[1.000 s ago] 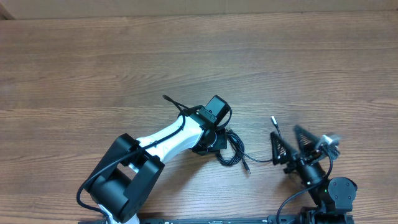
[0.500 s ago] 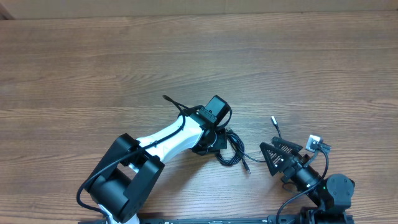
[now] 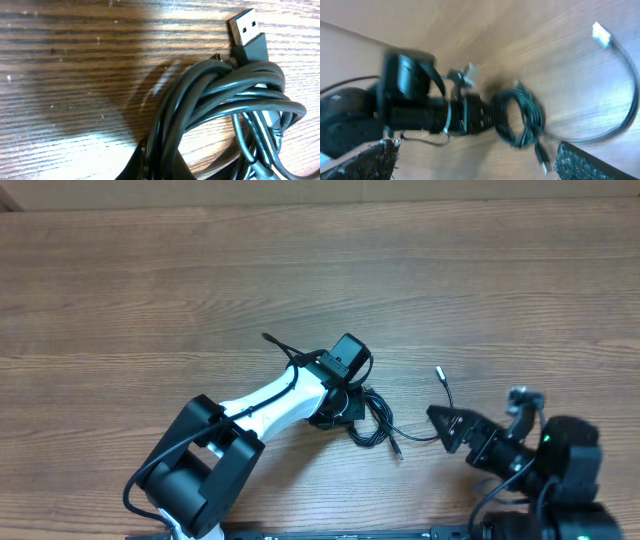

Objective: Untangle cables

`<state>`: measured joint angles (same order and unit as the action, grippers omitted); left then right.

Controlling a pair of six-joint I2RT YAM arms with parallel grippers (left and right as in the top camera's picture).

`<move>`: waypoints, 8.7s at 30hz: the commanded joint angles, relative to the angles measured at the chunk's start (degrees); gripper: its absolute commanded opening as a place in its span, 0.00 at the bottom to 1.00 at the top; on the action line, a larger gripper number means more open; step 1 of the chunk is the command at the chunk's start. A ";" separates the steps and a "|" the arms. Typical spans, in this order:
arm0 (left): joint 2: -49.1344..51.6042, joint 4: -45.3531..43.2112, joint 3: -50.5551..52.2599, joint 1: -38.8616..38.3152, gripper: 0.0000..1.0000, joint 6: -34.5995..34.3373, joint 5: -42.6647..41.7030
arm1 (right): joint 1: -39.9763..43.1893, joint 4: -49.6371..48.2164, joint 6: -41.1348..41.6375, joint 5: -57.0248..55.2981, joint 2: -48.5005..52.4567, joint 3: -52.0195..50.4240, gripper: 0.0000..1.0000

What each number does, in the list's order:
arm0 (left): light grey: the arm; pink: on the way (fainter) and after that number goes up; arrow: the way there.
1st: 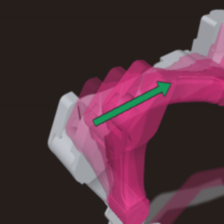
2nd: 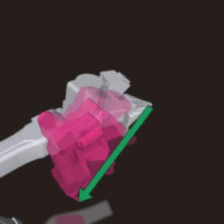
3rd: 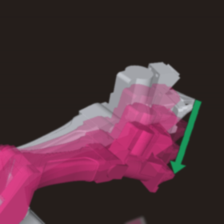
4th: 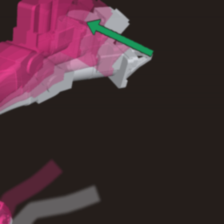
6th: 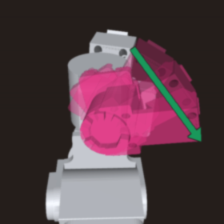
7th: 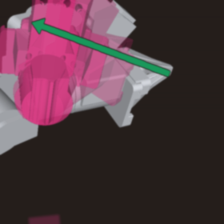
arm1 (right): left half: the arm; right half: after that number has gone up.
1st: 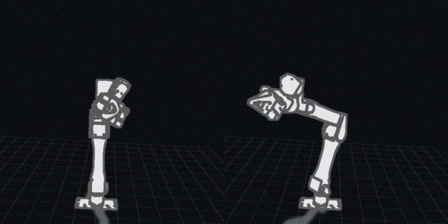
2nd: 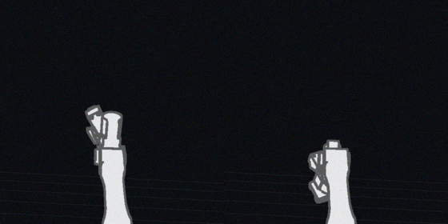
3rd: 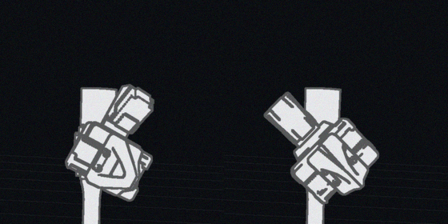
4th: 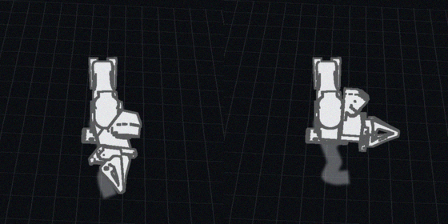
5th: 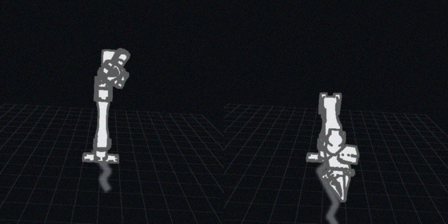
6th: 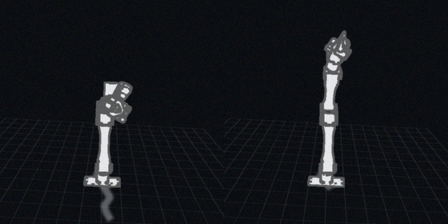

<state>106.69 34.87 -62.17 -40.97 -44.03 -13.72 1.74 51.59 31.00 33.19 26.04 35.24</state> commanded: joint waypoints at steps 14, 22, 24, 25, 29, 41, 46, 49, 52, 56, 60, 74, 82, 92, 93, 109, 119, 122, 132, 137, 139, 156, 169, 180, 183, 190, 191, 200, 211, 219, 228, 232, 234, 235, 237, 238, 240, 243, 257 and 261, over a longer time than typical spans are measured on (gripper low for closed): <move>0.13 2.62 1.09 1.38 0.04 -1.55 1.84 | -0.13 13.81 -10.05 2.91 16.55 15.76 1.00; -3.87 14.80 0.66 10.58 0.29 -35.60 -9.18 | -0.13 21.90 -10.10 2.62 18.73 15.72 1.00; -3.87 12.90 0.63 11.65 0.22 -28.89 -14.51 | -0.13 21.84 -10.10 2.40 18.71 15.72 1.00; -4.07 10.51 0.46 12.20 0.17 -19.69 -17.20 | -0.13 21.75 -10.08 2.43 18.71 15.72 1.00; -4.24 11.28 -1.84 14.27 0.23 -0.44 -18.84 | -0.13 21.88 -10.10 2.19 18.71 15.72 1.00; -4.42 28.50 -10.51 17.29 0.55 11.87 0.79 | -0.13 21.81 -10.08 -0.11 18.73 15.72 1.00; -4.04 27.15 -9.25 16.13 0.55 7.10 0.81 | -0.13 21.84 -10.05 -0.11 18.71 15.72 1.00; -3.93 23.80 -6.88 14.78 0.56 1.99 0.76 | -0.13 21.84 -10.05 -0.11 18.71 15.72 1.00; -3.93 20.50 -5.20 13.73 0.59 -1.66 0.37 | -0.13 21.81 -10.05 -0.11 18.73 15.72 1.00; -3.93 18.53 -4.61 12.74 0.60 -4.33 -1.11 | -0.13 21.79 -10.08 -0.13 18.71 15.72 1.00; -3.89 16.87 -4.39 11.61 0.52 -4.87 0.02 | -0.13 21.77 -10.08 -0.13 18.73 15.72 1.00; -4.04 5.79 2.54 8.70 0.04 -5.25 7.52 | -0.13 21.62 -10.08 -0.13 18.73 15.72 1.00; -10.71 12.63 -6.16 11.98 0.04 11.19 2.08 | -0.13 21.73 -10.08 -0.13 18.71 15.72 1.00; -30.53 21.51 -13.42 12.46 0.04 29.75 0.07 | -0.13 22.38 -19.06 7.06 18.73 15.72 0.99; -32.35 22.23 -13.42 12.46 0.04 31.30 0.17 | -0.13 22.38 -22.97 11.45 18.73 15.72 0.96; -37.86 26.60 -13.31 12.46 0.04 29.44 1.66 | -0.61 11.45 -23.26 33.35 18.73 15.72 0.74; -34.86 25.31 -13.31 12.46 0.04 21.77 1.14 | -11.82 0.31 -13.22 16.04 19.69 15.72 0.79; -34.73 25.31 -13.31 12.46 0.04 21.77 0.52 | -17.84 -6.25 -13.20 6.67 22.43 15.72 0.80; -34.73 27.36 -13.31 12.46 0.04 32.61 0.63 | -37.94 -14.75 -12.35 -1.86 36.39 15.74 0.54; -34.73 28.68 -13.31 12.46 0.04 35.01 5.84 | -42.10 -14.69 -9.68 -4.24 38.53 15.74 0.42; -34.73 29.49 -13.31 12.46 0.04 34.29 9.70 | -42.40 -14.69 -8.04 -4.22 38.47 15.74 0.38; -34.71 29.68 -13.31 12.46 0.04 28.35 10.95 | -42.40 -18.97 -2.23 13.62 38.47 19.37 0.04; -34.71 29.73 -13.31 12.44 0.04 33.75 -10.58 | -42.40 -23.91 6.62 -10.21 38.49 19.56 0.04; -34.71 29.59 -13.31 12.44 0.04 45.57 -33.11 | -42.38 -20.28 14.19 -28.87 40.68 19.56 0.11; -34.71 28.92 -13.31 12.46 0.04 47.91 -37.38 | -42.38 -20.17 13.94 -28.85 41.55 19.56 0.29; -34.71 28.74 -13.31 12.46 0.04 43.80 -26.38 | -42.38 -18.73 13.97 -26.56 36.13 19.61 0.84; -34.71 28.72 -13.31 12.46 0.04 42.69 -24.17 | -42.38 -17.92 13.94 -26.51 34.82 19.63 0.88; -34.71 22.77 -13.31 12.46 0.04 32.09 -14.40 | -42.40 -5.35 4.83 -26.73 17.73 19.63 0.98; -34.88 24.98 -13.57 20.06 0.04 41.64 -29.44 | -42.40 5.99 -12.87 -25.22 18.62 19.47 0.86; -34.86 27.10 -13.66 31.19 0.04 45.88 -48.81 | -42.40 0.90 -18.08 -20.02 25.90 19.47 0.79; -34.86 33.88 -13.66 33.51 0.04 51.06 -50.97 | -42.40 -5.07 -21.27 -24.94 37.92 19.47 0.65; -34.86 36.83 -13.66 33.51 0.04 51.12 -44.50 | -42.40 -6.58 -21.22 -27.12 38.99 19.47 0.27; -34.86 37.38 -13.66 33.51 0.04 51.10 -40.61 | -42.40 -6.16 -20.52 -27.04 38.75 19.54 0.06; -34.86 37.27 -13.66 33.51 0.04 50.95 -38.12 | -42.40 -5.60 -20.09 -25.22 38.25 19.56 0.04; -34.86 36.48 -13.66 33.55 0.04 50.82 -36.13 | -42.40 -4.94 -20.15 -20.59 37.13 19.74 0.04; -34.86 36.04 -13.66 33.57 0.04 50.71 -35.36 | -42.40 -4.70 -20.17 -17.97 36.46 19.87 0.04; -34.84 34.56 -13.66 33.57 0.04 49.51 -32.52 | -42.40 -4.57 -20.17 -10.73 34.53 20.22 0.04; -34.80 32.87 -13.64 33.55 0.04 47.56 -27.76 | -42.40 -4.57 -20.17 -1.07 31.61 20.76 0.04; -34.80 31.30 -13.14 33.27 0.04 47.43 -29.77 | -42.40 -19.91 -8.48 2.54 20.94 21.84 0.04; -34.80 30.93 -12.11 32.41 0.04 47.43 -30.93 | -42.38 -26.43 -2.71 2.56 21.35 21.84 0.04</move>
<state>72.86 66.57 -74.89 -7.88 4.38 -44.07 -40.66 28.93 21.96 33.61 47.97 55.16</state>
